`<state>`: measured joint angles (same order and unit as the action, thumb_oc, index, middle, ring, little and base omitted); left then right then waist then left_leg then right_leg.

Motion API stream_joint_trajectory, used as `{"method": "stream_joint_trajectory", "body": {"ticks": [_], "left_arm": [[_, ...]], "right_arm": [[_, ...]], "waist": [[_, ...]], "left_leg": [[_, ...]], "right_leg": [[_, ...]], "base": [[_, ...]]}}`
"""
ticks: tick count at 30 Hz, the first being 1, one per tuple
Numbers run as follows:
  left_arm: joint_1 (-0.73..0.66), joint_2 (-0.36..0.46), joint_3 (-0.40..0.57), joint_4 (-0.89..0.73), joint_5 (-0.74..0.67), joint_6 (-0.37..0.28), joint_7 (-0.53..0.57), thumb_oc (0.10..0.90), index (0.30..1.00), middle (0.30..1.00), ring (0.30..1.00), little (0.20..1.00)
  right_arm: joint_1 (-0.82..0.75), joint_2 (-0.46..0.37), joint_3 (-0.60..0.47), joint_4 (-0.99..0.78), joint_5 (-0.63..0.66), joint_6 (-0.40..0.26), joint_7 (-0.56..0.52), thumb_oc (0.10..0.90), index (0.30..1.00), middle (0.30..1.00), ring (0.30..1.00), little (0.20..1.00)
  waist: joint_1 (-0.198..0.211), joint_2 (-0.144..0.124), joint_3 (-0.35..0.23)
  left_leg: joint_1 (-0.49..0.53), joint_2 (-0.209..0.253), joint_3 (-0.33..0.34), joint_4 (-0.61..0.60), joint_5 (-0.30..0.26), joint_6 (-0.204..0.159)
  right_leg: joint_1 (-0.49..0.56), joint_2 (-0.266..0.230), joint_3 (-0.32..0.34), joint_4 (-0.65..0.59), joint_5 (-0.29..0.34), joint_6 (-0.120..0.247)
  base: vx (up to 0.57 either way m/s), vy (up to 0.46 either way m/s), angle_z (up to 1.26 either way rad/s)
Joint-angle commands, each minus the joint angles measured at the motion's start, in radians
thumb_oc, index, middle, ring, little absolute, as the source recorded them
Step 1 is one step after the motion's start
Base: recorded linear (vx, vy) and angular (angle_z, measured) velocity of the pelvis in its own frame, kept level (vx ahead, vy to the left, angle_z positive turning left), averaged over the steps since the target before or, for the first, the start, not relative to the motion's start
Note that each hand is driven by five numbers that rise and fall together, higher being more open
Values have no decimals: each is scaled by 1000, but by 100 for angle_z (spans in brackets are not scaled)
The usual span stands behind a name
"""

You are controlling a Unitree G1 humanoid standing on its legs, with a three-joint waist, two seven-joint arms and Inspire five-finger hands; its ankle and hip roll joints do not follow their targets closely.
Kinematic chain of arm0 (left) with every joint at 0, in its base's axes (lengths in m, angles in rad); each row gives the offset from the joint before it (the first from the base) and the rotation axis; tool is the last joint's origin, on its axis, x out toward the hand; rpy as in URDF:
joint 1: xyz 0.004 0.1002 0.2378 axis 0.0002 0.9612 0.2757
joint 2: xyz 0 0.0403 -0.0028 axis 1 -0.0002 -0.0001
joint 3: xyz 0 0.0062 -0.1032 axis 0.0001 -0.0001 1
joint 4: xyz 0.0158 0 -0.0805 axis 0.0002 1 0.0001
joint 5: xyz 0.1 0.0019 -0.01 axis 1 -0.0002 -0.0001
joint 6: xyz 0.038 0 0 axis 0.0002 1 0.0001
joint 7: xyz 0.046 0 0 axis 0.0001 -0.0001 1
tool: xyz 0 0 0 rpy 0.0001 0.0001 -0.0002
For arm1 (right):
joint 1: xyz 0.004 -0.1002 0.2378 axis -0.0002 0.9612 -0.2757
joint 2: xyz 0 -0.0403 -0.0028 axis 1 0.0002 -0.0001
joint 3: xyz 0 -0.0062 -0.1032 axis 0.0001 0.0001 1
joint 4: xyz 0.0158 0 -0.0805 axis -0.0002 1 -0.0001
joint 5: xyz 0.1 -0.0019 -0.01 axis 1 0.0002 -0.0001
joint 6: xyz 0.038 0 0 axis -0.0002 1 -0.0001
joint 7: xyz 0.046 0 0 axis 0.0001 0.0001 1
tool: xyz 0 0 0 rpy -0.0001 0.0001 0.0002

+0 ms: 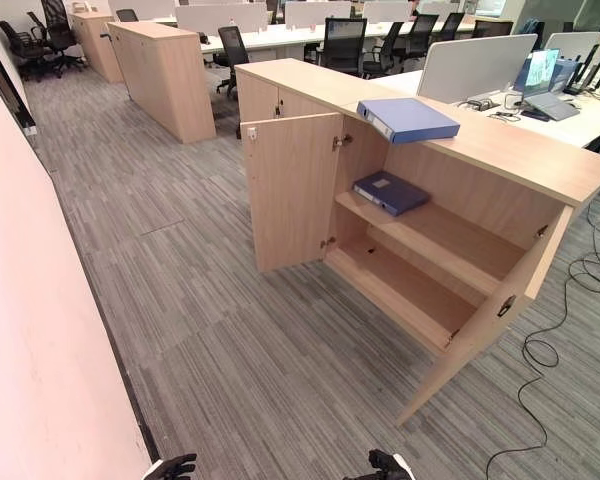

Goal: Put the empty folder in the office cabinet

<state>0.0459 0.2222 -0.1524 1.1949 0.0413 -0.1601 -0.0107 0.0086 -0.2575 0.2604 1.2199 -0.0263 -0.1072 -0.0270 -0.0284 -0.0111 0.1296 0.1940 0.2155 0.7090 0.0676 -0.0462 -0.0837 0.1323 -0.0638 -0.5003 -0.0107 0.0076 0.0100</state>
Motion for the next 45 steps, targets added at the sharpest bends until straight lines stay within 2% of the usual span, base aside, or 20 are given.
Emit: {"method": "stream_joint_trajectory", "body": {"ticks": [1, 9, 10, 13, 15, 17, 20, 23, 26, 29, 34, 37, 42, 45], "left_arm": [[-36, 33, -33, -14, -19, -29, 3, 800, 900, 900, 900, 900], [-42, 46, -24, -15, -29, -27, 13, 800, 900, 900, 900, 900], [-44, 50, -21, -15, -36, -27, 16, 800, 900, 900, 900, 900], [-53, 56, -16, -16, -44, -27, 18, 800, 900, 900, 900, 900], [-59, 58, -21, -22, -43, -27, 21, 800, 900, 900, 900, 900], [-58, 56, -26, -26, -42, -26, 19, 800, 900, 900, 900, 900], [-53, 51, -35, -19, -32, -21, 22, 800, 900, 900, 900, 900], [-44, 44, -38, -10, -29, -17, 29, 800, 900, 900, 900, 900], [-35, 45, -33, -2, -30, -11, 31, 800, 900, 900, 900, 900], [-30, 48, -37, 8, -18, -3, 31, 800, 900, 900, 900, 900], [-33, 53, -40, 13, -10, 6, 27, 800, 900, 900, 900, 900], [-8, 40, -65, 16, 20, -5, 36, 800, 900, 900, 900, 900], [-13, 34, -81, 4, 28, -11, 56, 800, 900, 900, 900, 900], [-22, 37, -80, -9, 16, -18, 71, 800, 900, 900, 900, 900]], "right_arm": [[12, -25, 47, 84, -17, 22, 6, 800, 900, 900, 900, 900], [9, -33, 56, 80, -30, 23, 9, 800, 900, 900, 900, 900], [11, -35, 58, 80, -35, 24, 12, 800, 900, 900, 900, 900], [12, -47, 60, 77, -40, 25, 13, 800, 900, 900, 900, 900], [14, -55, 56, 79, -41, 29, 12, 800, 900, 900, 900, 900], [17, -59, 56, 83, -45, 33, 13, 800, 900, 900, 900, 900], [18, -60, 61, 85, -56, 35, 11, 800, 900, 900, 900, 900], [6, -60, 76, 83, -65, 35, 10, 800, 900, 900, 900, 900], [0, -63, 81, 75, -66, 35, 15, 800, 900, 900, 900, 900], [-9, -60, 87, 75, -72, 35, 16, 800, 900, 900, 900, 900], [-21, -50, 77, 84, -66, 38, 17, 800, 900, 900, 900, 900], [-28, -27, 75, 81, -52, 39, 11, 800, 900, 900, 900, 900], [-54, -10, 75, 44, -28, 34, 5, 800, 900, 900, 900, 900], [-73, -2, 64, 1, 17, 25, -2, 800, 900, 900, 900, 900]], "waist": [[-12, 24, 16], [-8, 8, 32], [-4, -3, 44], [7, -27, 64], [14, -34, 83], [11, -29, 90], [8, -24, 85], [16, -13, 83], [20, -16, 91], [23, -16, 95], [34, -17, 73], [55, -32, 66], [67, -55, 44], [75, -73, 36]], "left_leg": [[-41, 71, 15, -3, 128, -15], [-70, 115, 23, 115, 108, -33], [-93, 142, 23, 198, 103, -45], [-138, 176, 12, 363, 118, -77], [-166, 208, -4, 462, 147, -102], [-163, 224, -7, 429, 161, -101], [-163, 217, -32, 261, 163, -72], [-169, 236, -136, 27, 227, -76], [-153, 277, -151, -43, 253, -83], [-170, 304, -168, -71, 257, -86], [-229, 274, -157, -40, 256, -97], [-279, 218, -157, -4, 245, -84], [-308, 98, -118, 3, 188, -27], [-319, 27, -92, 13, 139, 14]], "right_leg": [[91, -19, 33, 12, -158, 59], [108, -4, 45, 11, -177, 41], [117, 1, 53, 8, -186, 32], [151, 11, 60, -19, -198, 15], [181, 25, 60, -30, -206, 6], [198, 41, 57, -30, -215, 1], [187, 34, 53, -6, -216, 19], [164, 30, 74, 60, -250, 48], [157, 29, 90, 113, -293, 60], [151, 25, 120, 165, -342, 62], [165, 10, 152, 163, -367, 89], [181, -18, 146, 161, -349, 119], [155, -97, 130, 186, -244, 192], [132, -155, 119, 219, -140, 233]], "base": [[20, -55, 10], [42, -104, 4], [52, -157, 6], [86, -193, 8], [129, -140, 11], [145, -6, 9], [110, 123, 14], [185, 199, 15], [237, 114, -12], [305, 129, 4], [371, 194, -5], [385, 174, 0], [316, 211, 31], [266, 209, -55]]}}
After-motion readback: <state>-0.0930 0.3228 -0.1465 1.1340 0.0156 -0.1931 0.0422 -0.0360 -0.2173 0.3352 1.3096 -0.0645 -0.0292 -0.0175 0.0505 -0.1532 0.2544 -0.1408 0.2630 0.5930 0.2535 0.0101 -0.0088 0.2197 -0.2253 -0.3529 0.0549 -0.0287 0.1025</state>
